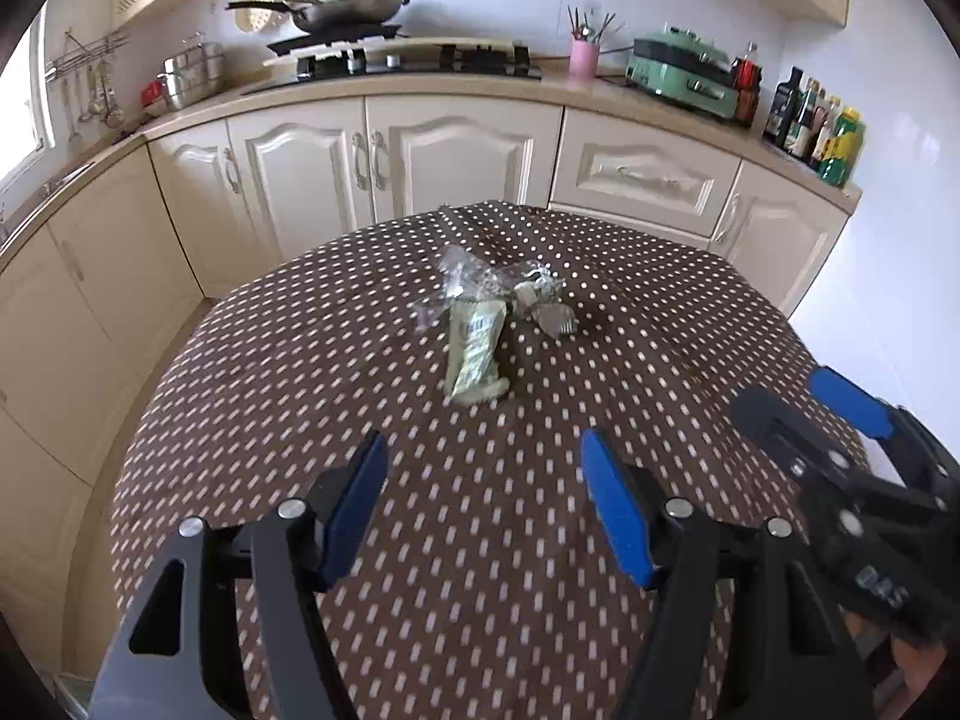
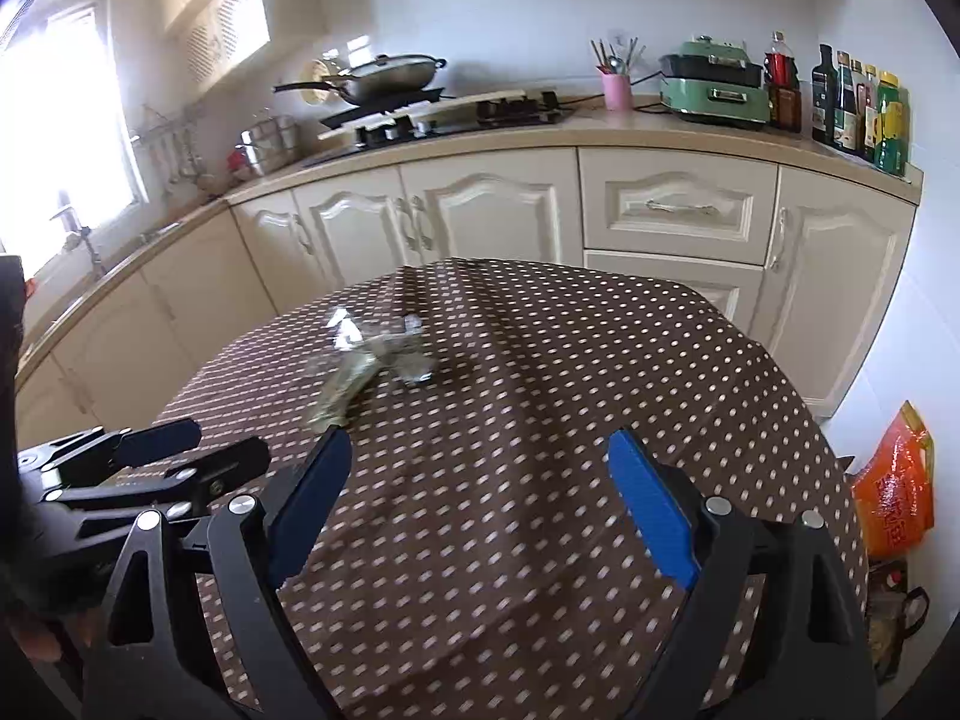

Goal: Collect trash

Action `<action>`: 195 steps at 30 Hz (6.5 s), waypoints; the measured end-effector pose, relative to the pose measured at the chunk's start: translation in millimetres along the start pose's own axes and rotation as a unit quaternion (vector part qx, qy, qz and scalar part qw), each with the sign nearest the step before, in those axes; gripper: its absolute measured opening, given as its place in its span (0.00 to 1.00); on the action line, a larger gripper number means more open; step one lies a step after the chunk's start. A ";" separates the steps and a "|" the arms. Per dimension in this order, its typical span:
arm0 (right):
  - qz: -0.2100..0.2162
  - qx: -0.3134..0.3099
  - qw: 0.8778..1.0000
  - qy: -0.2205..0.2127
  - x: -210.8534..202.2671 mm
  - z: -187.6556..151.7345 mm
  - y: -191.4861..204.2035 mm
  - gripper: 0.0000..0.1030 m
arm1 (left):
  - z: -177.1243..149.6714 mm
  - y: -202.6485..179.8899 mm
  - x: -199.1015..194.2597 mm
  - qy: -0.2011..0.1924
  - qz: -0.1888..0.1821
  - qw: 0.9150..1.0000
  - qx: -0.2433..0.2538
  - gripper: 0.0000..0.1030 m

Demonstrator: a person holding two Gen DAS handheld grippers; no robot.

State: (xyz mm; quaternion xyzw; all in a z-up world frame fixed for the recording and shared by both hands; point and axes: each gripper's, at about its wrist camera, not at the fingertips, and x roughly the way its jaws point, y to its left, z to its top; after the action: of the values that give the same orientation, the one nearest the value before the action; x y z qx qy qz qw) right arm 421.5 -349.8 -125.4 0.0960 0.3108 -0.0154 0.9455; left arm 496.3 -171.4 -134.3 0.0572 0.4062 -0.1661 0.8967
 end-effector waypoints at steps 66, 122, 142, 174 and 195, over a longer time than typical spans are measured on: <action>0.276 -0.198 0.939 0.057 -14.8 -36.3 321.8 0.39 | -154.4 258.6 -181.3 -0.072 0.103 0.961 -0.247 0.14; 0.254 -0.259 0.914 0.184 105.8 -204.9 496.2 0.42 | -339.0 467.3 -103.8 0.060 0.158 0.893 -0.416 0.51; 0.200 -0.238 0.947 0.079 -30.4 -149.4 414.1 0.58 | -275.8 370.2 -205.9 -0.014 0.154 0.942 -0.299 0.56; 0.137 -0.159 0.961 -0.183 -322.5 -177.0 178.4 0.93 | -299.3 36.2 -438.0 -0.292 0.184 0.934 -0.088 0.65; 0.131 -0.154 0.955 -0.215 -358.1 -196.4 160.5 0.93 | -324.9 -0.8 -457.5 -0.327 0.192 0.922 -0.078 0.65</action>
State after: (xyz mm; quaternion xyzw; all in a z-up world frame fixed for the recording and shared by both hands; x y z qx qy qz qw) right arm 32.2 -165.7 -41.1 -0.0168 0.0833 0.1361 0.9870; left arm -15.8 20.1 -7.9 0.0061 0.0837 0.0321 0.9960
